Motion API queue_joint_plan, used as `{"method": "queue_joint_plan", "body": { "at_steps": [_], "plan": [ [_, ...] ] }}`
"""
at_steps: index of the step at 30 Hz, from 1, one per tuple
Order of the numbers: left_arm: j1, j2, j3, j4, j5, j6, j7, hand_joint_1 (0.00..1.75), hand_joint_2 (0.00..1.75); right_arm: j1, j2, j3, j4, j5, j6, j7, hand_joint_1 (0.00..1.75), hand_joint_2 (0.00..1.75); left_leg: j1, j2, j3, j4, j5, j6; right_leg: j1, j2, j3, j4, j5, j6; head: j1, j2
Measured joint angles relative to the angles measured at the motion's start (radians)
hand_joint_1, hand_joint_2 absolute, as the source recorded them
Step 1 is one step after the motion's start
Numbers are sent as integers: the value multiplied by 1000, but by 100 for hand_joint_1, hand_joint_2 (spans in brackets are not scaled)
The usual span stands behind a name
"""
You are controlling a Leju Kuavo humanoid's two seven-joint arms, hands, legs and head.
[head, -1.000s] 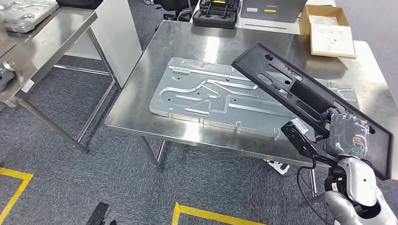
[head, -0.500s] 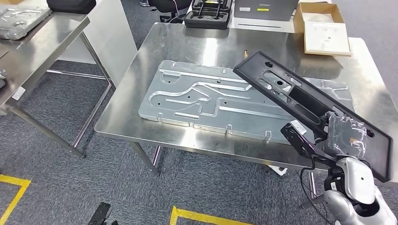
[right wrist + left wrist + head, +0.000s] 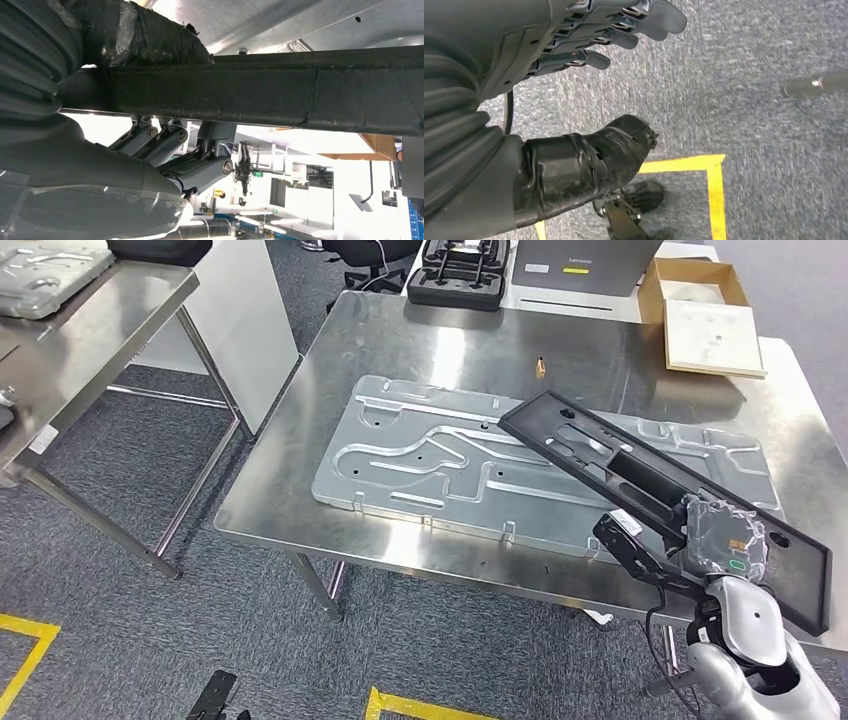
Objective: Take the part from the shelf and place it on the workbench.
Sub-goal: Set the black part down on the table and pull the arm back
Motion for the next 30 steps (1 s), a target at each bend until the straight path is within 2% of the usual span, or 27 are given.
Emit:
{"method": "queue_joint_plan", "body": {
  "at_steps": [2,5,7,8,10,11,12,13,14,15,16,17,18,20,22,23,26,27,28,29,30],
  "plan": [
    [-2,-1,0,0,0,6,3,0,175,-2,-3,5,9,0,1,0,175,175,-2,-1,-4,18,-14,-9,1,0,39,-90,32,-4,0,0],
    [-3,-1,0,0,4,14,8,0,175,2,-6,10,19,-1,0,0,175,175,-4,-2,-8,25,-22,-17,4,3,46,-105,29,-18,-2,0],
    [-3,-3,0,0,8,9,9,0,175,7,-7,10,25,-5,-2,1,175,175,-3,0,-16,48,-40,-25,2,4,51,-109,27,-27,-4,0],
    [-4,-4,0,0,10,6,10,0,175,9,-8,10,27,-6,-4,1,175,175,-1,0,-32,85,-60,-30,0,3,55,-111,26,-31,-6,0],
    [-3,-7,0,0,10,-2,10,0,175,14,-8,10,33,-7,-8,1,175,175,5,2,-92,205,-112,-41,2,2,59,-111,23,-36,-11,0],
    [-2,-8,0,0,9,-3,11,0,175,16,-8,10,37,-7,-11,1,175,175,7,2,-125,262,-130,-43,3,2,60,-111,22,-38,-11,0],
    [-1,-10,0,0,9,-4,11,0,175,20,-8,10,41,-8,-13,1,175,175,9,2,-147,294,-131,-44,3,2,61,-111,21,-38,-11,0],
    [0,-12,0,0,8,-5,12,0,175,23,-8,10,45,-8,-15,1,175,175,9,2,-151,289,-114,-42,4,3,63,-111,20,-39,-11,0],
    [1,-13,0,0,7,-5,12,0,175,26,-8,10,49,-9,-17,1,175,175,9,2,-135,245,-81,-39,4,4,66,-111,18,-39,-11,0],
    [0,-13,0,0,8,-6,13,0,175,29,-8,10,52,-10,-19,1,175,175,8,2,-105,178,-42,-34,4,4,69,-111,17,-38,-11,0],
    [-1,-14,0,0,8,-6,13,0,175,31,-8,10,55,-12,-22,1,175,175,6,1,-73,111,-14,-29,5,6,72,-112,15,-35,-11,0],
    [-2,-14,0,0,7,-6,13,0,175,32,-8,10,58,-14,-25,1,131,131,3,1,-48,60,2,-26,5,7,74,-113,14,-32,-10,0],
    [-4,-14,0,0,6,-5,13,0,175,33,-8,10,61,-16,-28,1,87,87,-1,1,-34,32,6,-23,5,7,74,-114,14,-28,-10,0],
    [-5,-14,0,0,4,-2,15,0,175,36,-9,10,68,-18,-32,1,0,0,-4,0,-28,18,4,-19,3,8,76,-119,15,-17,-10,0],
    [-6,-14,0,0,2,6,18,0,175,40,-9,10,73,-19,-35,1,0,0,-2,2,-19,2,12,-9,2,7,72,-107,2,-9,-10,0],
    [-6,-14,0,0,2,11,20,0,175,41,-10,10,74,-19,-37,1,0,0,0,3,-14,-6,15,-4,2,6,60,-77,-18,-7,-9,0],
    [-8,-14,0,0,9,32,25,0,44,47,-11,10,75,-26,-52,1,0,0,-3,4,-10,-9,16,5,4,5,-17,94,-99,-5,-9,0],
    [-7,-14,0,0,11,39,24,0,0,49,-11,10,75,-31,-58,1,0,0,-3,4,-9,-7,14,6,4,5,-35,130,-105,-4,-9,0],
    [-7,-15,0,0,13,47,23,0,0,51,-11,10,74,-35,-63,1,0,0,-3,4,-9,-4,12,6,3,5,-37,133,-94,-2,-9,0],
    [-7,-15,0,0,15,55,20,0,0,52,-11,10,72,-40,-69,1,0,0,-2,4,-9,1,9,5,2,4,-20,98,-67,-1,-8,0],
    [-7,-14,0,0,18,62,17,0,0,52,-11,10,68,-44,-74,1,0,0,-2,3,-9,7,4,3,1,3,9,37,-34,0,-8,0]
  ]
}}
